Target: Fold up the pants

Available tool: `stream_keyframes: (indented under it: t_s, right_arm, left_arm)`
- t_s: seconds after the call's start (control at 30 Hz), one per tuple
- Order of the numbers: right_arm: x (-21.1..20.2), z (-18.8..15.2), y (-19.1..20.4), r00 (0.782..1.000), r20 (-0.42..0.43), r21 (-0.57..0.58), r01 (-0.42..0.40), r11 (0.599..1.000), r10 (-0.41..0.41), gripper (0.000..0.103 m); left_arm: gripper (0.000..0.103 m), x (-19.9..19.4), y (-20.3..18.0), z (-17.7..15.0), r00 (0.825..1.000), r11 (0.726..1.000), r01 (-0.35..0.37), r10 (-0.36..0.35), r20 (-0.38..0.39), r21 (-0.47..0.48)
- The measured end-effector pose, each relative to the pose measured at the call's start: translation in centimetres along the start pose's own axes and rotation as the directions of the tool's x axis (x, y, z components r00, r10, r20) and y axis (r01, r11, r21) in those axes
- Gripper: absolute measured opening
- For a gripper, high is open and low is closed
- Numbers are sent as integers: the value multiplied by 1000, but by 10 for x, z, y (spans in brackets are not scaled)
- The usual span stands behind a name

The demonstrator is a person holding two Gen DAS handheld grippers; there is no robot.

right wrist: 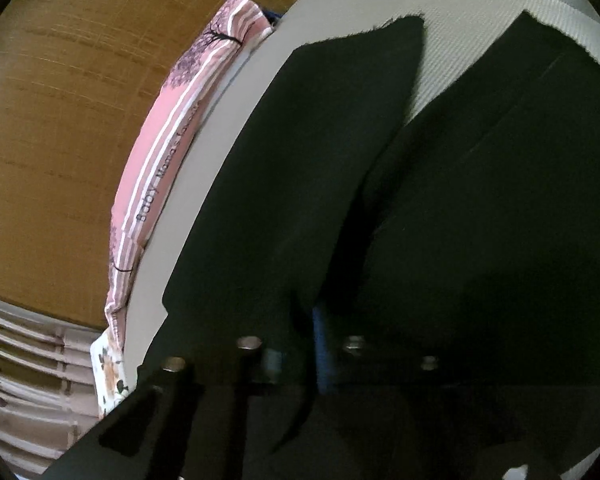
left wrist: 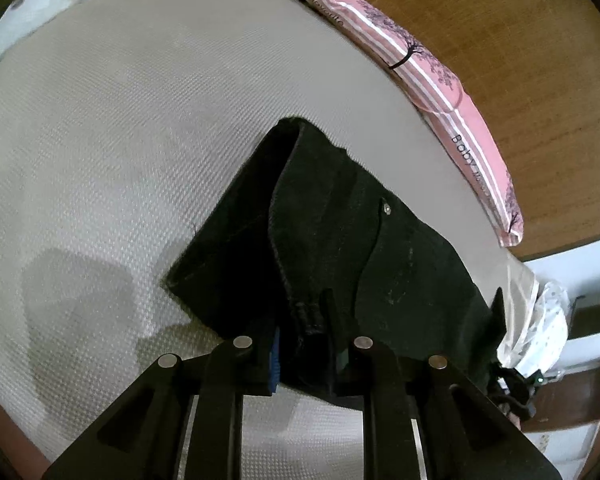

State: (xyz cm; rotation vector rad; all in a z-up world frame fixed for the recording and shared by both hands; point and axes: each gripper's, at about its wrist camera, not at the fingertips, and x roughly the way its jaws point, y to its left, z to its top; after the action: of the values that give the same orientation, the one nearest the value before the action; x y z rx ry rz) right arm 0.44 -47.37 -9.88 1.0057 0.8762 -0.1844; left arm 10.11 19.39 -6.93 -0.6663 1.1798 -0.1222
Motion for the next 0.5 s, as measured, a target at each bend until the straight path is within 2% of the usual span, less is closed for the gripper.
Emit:
stream_keyframes:
  t_s: [0.23, 0.37, 0.43, 0.5]
  right_arm:
    - [-41, -14, 18, 990, 85, -126, 126, 984, -115, 5]
    - [-61, -34, 12, 986, 75, -128, 161, 979, -152, 5]
    - [-64, -43, 6, 982, 62, -131, 185, 974, -179, 4]
    - [-64, -52, -5, 980, 35, -104, 199, 974, -197, 4]
  left_arm:
    - [16, -3, -15, 21, 999, 992, -35, 36, -11, 118]
    - [16, -4, -20, 29, 999, 976, -45, 48, -8, 212]
    - [16, 0, -15, 30, 998, 976, -52, 58, -24, 212]
    - [16, 13, -5, 25, 990, 967, -116, 131, -53, 228]
